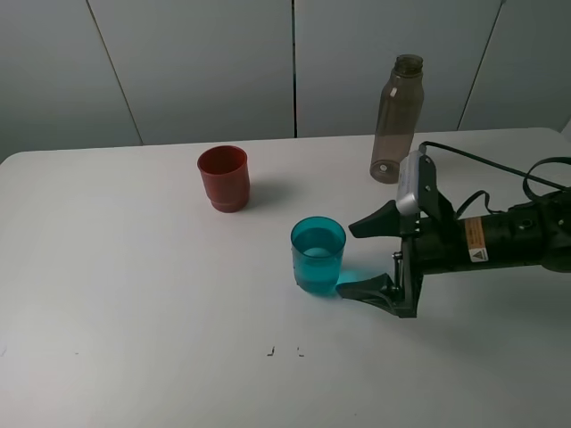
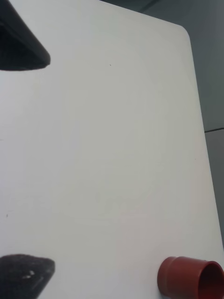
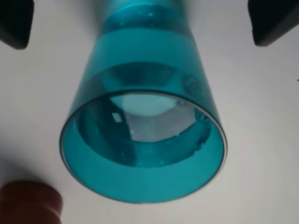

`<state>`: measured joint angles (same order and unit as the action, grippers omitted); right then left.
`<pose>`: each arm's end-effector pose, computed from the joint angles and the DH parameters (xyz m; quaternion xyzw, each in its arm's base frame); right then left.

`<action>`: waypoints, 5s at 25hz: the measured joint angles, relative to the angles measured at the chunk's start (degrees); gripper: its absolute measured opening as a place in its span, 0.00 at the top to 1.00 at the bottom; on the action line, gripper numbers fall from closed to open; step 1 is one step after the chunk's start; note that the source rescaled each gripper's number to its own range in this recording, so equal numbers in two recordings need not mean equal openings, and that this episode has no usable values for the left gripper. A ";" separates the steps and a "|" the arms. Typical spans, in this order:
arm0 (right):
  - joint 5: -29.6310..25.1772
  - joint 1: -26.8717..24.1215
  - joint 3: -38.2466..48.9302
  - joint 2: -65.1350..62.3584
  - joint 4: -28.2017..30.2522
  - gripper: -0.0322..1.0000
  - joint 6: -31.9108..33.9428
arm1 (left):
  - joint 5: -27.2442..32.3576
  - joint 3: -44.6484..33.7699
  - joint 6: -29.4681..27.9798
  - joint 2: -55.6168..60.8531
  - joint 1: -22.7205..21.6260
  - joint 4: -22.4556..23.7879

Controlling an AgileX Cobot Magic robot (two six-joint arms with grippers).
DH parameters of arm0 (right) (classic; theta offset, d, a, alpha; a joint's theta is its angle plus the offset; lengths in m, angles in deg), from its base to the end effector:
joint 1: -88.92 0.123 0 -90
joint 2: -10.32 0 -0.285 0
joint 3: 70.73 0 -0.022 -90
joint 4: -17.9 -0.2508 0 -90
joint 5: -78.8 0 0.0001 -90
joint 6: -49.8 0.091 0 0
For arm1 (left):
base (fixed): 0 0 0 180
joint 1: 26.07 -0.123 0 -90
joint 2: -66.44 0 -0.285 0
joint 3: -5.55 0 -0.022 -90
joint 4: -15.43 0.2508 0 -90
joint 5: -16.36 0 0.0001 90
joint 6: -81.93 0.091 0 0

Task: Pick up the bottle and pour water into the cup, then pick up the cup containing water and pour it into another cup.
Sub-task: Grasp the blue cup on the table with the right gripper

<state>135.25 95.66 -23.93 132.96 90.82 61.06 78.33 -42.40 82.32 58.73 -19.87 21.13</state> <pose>0.2422 0.1016 0.0750 -0.5204 0.6917 0.2983 0.4023 -0.0065 0.0087 0.2789 0.0464 0.8532 0.0234 0.5190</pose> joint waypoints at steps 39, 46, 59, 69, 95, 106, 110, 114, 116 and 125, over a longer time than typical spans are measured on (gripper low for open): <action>2.94 4.50 -7.27 6.69 -2.45 0.00 -5.91 | 0.00 0.00 0.00 0.00 0.00 0.00; 2.94 4.50 -7.92 7.06 -3.34 0.00 -7.83 | 0.00 0.00 0.00 0.00 0.00 0.00; 4.17 4.50 -8.53 7.70 -2.22 0.00 -8.30 | 0.00 0.00 0.00 0.00 0.00 0.00; 5.73 4.50 -8.53 7.70 -1.99 0.00 -7.50 | 0.00 0.00 0.00 0.00 0.00 0.00; 4.58 4.50 -8.53 3.53 2.88 0.00 8.12 | 0.00 0.00 -0.39 0.00 0.00 0.00; 0.20 7.32 -8.53 3.40 2.31 0.00 10.71 | 0.00 0.00 -0.39 0.00 0.00 0.00; 0.20 8.23 -8.53 3.40 0.88 0.00 10.59 | 0.00 0.00 -0.39 0.00 0.00 0.00; -0.58 9.21 -8.53 3.40 -1.74 0.00 9.18 | 0.00 0.00 -0.39 0.00 0.00 0.00; -1.26 9.21 -8.65 3.40 -2.22 0.00 9.05 | 0.00 0.00 -0.39 0.00 0.00 0.00; -1.61 9.79 -8.74 3.40 -3.55 0.00 7.98 | 0.00 0.00 -0.39 0.00 0.00 0.00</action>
<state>133.64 105.45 -32.67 136.37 87.28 69.04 78.33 -42.40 81.93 58.73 -19.87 21.13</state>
